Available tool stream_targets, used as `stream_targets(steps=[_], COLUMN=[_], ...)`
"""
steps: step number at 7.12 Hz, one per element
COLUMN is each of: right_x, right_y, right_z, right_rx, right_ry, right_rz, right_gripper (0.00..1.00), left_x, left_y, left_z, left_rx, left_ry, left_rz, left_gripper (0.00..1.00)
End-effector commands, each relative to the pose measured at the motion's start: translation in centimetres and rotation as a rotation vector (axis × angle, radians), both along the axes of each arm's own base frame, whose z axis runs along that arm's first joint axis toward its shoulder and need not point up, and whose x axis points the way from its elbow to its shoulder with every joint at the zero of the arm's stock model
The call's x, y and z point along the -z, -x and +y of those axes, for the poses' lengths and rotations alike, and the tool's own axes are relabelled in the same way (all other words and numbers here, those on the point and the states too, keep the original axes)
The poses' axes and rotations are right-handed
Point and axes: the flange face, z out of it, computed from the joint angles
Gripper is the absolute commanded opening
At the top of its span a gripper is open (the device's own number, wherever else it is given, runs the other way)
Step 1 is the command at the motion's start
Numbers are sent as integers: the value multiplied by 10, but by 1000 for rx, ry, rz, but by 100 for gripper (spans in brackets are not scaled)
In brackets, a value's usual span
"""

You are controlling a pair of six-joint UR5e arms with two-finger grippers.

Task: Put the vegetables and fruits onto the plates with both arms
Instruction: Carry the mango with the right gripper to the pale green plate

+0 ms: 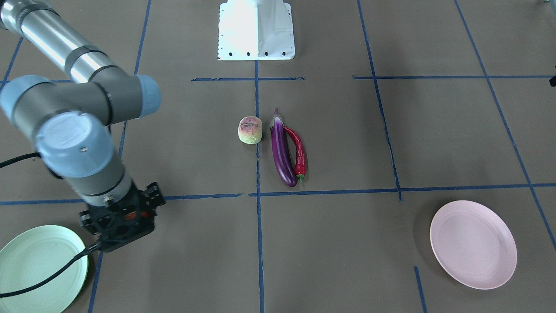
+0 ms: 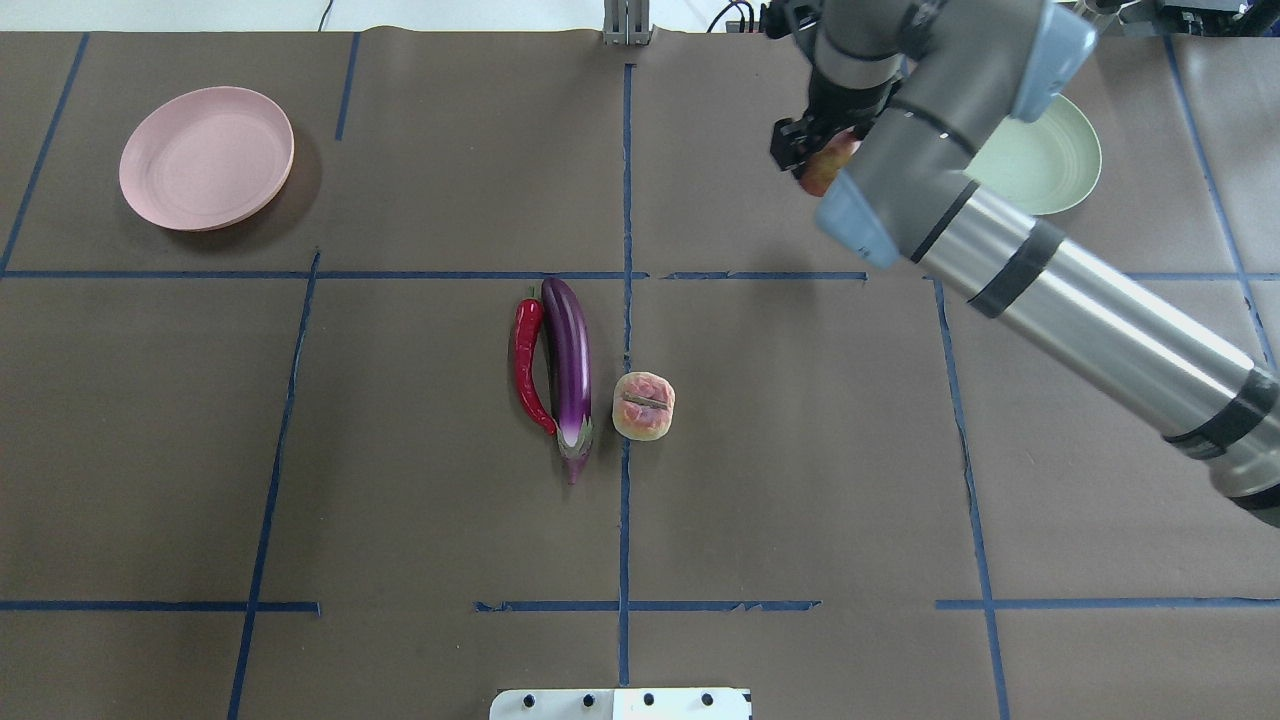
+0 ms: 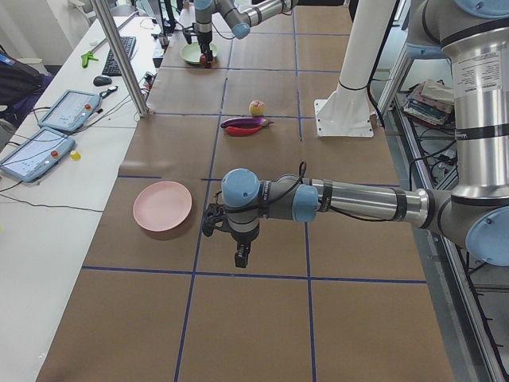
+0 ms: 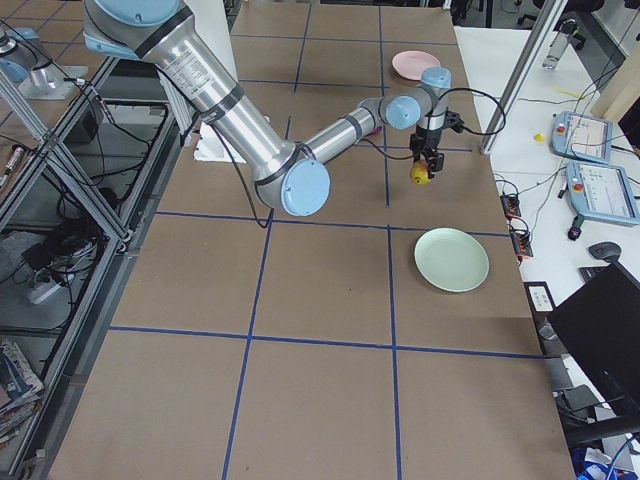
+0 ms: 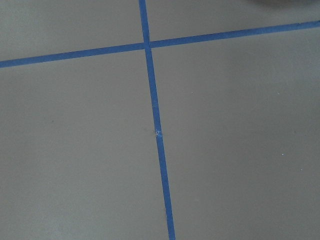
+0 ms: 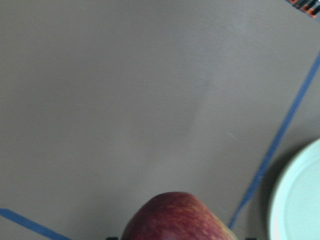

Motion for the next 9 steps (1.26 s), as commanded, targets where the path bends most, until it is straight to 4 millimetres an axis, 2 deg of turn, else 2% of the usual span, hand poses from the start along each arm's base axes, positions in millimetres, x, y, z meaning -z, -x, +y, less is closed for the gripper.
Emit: stream_targets(steps=[1, 2, 4, 5, 7, 9], right_x=[-120, -169, -220, -232, -237, -236], right_y=[-97, -120, -128, -128, -120, -121], right_z=[-43, -49, -36, -32, -30, -31], right_rx=[57, 46, 44, 39, 29, -21], right_ry=[-24, -27, 19, 37, 63, 102], right_rz=[-60, -92, -74, -67, -65, -70], right_gripper=[2, 2, 4, 20, 99, 100], left_x=[0, 0, 0, -1, -1, -1], left_y=[-1, -1, -2, -2, -2, -2], left_z=[0, 0, 0, 1, 1, 1], left_rx=[-3, -4, -6, -6, -5, -6], left_ry=[1, 2, 2, 5, 9, 8], left_rz=[0, 0, 1, 1, 1, -1], left_gripper=[100, 100, 100, 100, 100, 100])
